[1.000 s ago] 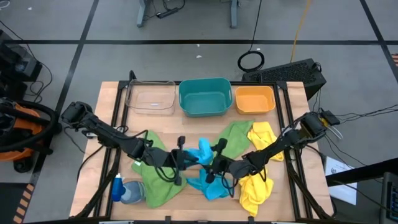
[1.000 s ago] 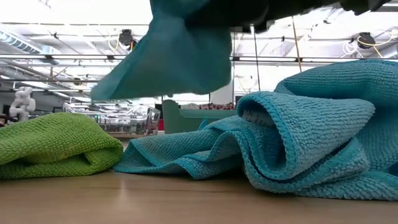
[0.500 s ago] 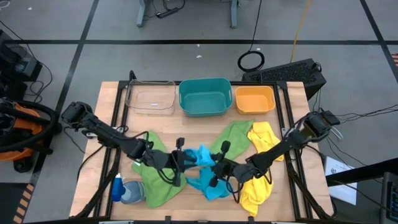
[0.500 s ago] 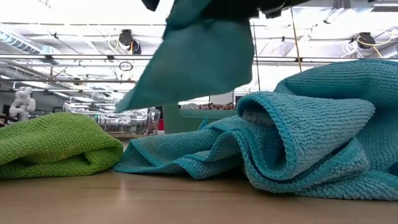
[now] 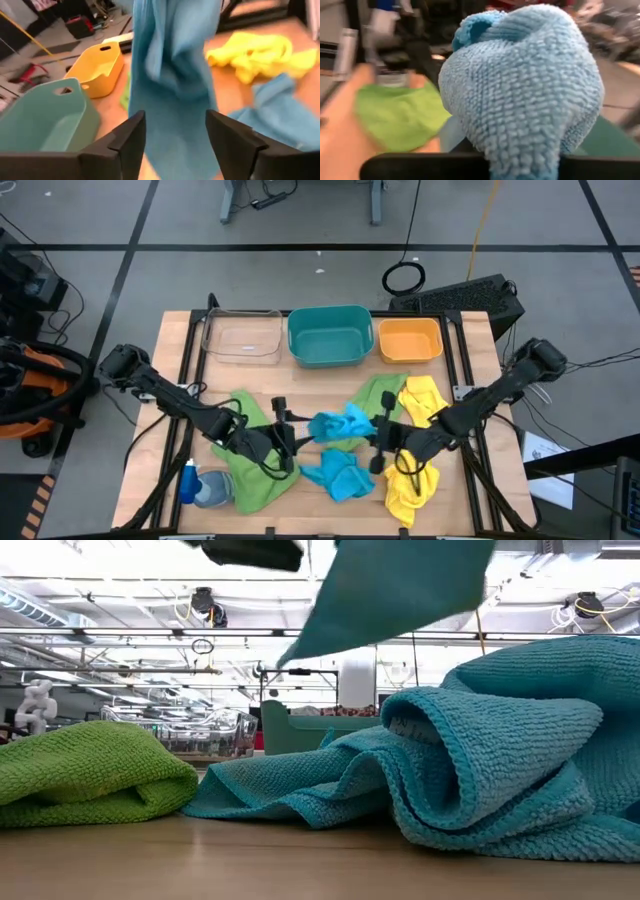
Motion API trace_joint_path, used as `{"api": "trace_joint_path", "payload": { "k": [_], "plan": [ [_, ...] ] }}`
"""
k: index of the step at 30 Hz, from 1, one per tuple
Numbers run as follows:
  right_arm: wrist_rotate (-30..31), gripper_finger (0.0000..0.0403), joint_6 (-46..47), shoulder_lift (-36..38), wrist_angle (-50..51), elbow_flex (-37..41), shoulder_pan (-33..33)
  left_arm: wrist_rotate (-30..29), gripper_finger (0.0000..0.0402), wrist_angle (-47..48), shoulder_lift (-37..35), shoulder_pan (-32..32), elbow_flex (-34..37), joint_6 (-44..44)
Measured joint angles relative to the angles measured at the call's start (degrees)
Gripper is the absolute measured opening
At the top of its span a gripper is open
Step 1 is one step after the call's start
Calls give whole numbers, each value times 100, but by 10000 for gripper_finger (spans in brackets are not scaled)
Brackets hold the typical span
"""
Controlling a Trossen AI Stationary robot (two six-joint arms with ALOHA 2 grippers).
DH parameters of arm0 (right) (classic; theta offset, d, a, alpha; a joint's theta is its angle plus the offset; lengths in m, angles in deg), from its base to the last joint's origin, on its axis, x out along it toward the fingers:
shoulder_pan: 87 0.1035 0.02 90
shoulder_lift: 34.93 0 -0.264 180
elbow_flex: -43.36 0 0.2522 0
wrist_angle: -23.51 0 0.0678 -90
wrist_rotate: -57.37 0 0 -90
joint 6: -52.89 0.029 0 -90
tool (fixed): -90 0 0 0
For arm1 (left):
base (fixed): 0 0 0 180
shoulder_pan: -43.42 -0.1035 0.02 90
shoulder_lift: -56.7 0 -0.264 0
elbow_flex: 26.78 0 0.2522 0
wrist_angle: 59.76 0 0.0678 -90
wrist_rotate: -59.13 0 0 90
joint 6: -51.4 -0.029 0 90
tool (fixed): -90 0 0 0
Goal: Sort microfiber towel by color & place in baskets
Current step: Put the top blue towel into the yellow bin
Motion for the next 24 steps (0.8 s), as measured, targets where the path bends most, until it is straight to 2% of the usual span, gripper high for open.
{"api": "trace_joint_path", "payload": {
  "k": [3,6,8,11,15,19,24],
  "plan": [
    [-315,13,52,413,378,0,123,-410,216,49,267,-1,105,-393],
    [-351,13,46,767,427,0,269,-885,217,-90,616,-99,106,-899],
    [-368,13,-20,909,345,0,365,-1029,217,-505,872,-166,110,-1355],
    [-474,13,-86,956,243,0,422,-1036,217,-1763,1190,-215,110,-2460],
    [-423,13,80,827,311,0,403,-888,217,-4119,1628,19,106,-4229],
    [7,13,270,502,325,2,343,-664,217,-5712,1976,297,-61,-5428],
    [1116,17,640,66,110,2,245,-557,232,-5880,2208,508,-459,-5933]
  ]
}}
